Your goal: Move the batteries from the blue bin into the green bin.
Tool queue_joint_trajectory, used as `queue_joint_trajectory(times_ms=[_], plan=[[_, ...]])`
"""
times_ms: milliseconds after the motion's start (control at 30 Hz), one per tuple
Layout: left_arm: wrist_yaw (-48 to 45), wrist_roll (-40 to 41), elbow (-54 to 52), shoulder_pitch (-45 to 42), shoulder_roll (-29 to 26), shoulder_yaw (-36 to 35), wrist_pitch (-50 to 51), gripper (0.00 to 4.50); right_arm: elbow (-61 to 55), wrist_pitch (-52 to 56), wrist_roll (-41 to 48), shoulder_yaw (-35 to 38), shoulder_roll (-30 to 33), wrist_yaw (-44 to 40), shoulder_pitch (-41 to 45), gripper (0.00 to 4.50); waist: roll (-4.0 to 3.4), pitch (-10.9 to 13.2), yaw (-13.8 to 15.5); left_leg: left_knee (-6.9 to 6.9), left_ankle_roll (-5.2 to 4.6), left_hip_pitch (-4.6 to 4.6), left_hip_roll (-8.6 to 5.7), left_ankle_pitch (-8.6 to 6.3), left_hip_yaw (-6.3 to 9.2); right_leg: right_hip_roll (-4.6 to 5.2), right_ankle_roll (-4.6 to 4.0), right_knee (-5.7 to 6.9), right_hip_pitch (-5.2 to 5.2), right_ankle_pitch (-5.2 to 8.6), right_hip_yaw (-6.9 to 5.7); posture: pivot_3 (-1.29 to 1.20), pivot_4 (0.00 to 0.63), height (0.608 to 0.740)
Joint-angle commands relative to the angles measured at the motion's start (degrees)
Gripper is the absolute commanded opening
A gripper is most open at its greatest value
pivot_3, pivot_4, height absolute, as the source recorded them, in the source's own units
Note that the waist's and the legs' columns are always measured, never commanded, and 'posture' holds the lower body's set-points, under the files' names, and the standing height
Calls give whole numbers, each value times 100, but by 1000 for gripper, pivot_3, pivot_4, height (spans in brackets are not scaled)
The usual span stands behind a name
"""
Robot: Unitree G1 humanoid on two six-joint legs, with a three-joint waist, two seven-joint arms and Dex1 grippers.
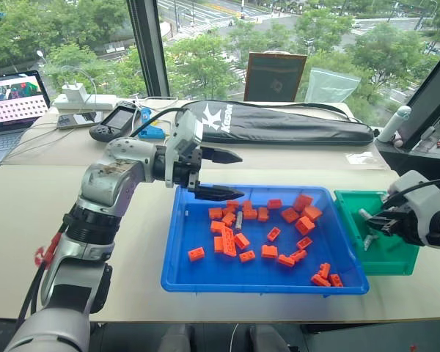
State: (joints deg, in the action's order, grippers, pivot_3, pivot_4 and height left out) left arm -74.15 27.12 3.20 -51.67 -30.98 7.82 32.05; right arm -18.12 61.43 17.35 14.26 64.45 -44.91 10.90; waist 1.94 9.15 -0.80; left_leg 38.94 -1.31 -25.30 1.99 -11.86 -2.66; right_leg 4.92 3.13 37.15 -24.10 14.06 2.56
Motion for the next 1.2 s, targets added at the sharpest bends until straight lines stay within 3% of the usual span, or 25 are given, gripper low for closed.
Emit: queue_joint_trajectory(times_ms=[33, 167, 233, 333, 467, 700, 833, 1200], plan=[[53, -10, -72, -165, -130, -104, 54, 4500, -257, -58, 169, -20, -107, 99, 619, 3120, 0, 0, -11, 0, 0, 0, 0, 0, 0, 0, 0, 0, 0, 0, 1, 0, 150, 734], [12, -194, -18, -121, -244, 27, -100, 4500, -561, 140, 528, -505, -669, 110, 1297, 4458, 0, 0, -41, -2, 0, 5, 5, 0, 6, -8, -1, 0, 0, 0, 1, 0, 150, 734], [13, -264, 6, -111, -262, 55, -152, 4500, -646, 188, 573, -710, -901, 217, 1497, 4458, 0, 0, -11, -3, 0, 4, 7, 0, 11, -12, -1, 0, 1, 0, 0, 0, 150, 734], [40, -361, 33, -90, -304, 83, -199, 4500, -888, 236, 749, -1180, -1831, 597, 1945, 4458, 0, 0, 4, -1, 0, -1, 7, 0, 9, -11, -2, -4, 0, 0, 0, 0, 150, 734], [19, -352, -27, -50, -382, 66, -102, 4500, -1123, 605, 819, -1560, -2432, 934, 2000, 4458, -1, 0, 21, -4, 0, -6, 6, 0, 12, -11, -2, -1, -4, 0, -1, 0, 150, 734], [149, -432, 15, -46, -421, 71, -120, 4500, -1360, 1524, 962, -1608, -3899, 1931, 2136, 4458, -1, 0, 16, 0, 0, -15, 5, 0, 19, -11, -2, 2, -6, -1, -4, 0, 150, 734], [181, -480, 35, -50, -397, 65, -162, 4500, -1182, 2955, 765, -1218, -5009, 2819, 2341, 4458, -2, 0, -4, 0, 2, -15, 7, 2, 22, -14, -3, 10, -10, -1, -5, 0, 150, 734], [214, -569, 115, -83, -338, 61, -259, 4500, -194, 3107, 920, -799, -5797, 3939, 2468, 4458, -4, 0, -7, -2, 3, -15, 9, 2, 22, -17, -4, 9, -11, -1, -6, 0, 150, 734]])
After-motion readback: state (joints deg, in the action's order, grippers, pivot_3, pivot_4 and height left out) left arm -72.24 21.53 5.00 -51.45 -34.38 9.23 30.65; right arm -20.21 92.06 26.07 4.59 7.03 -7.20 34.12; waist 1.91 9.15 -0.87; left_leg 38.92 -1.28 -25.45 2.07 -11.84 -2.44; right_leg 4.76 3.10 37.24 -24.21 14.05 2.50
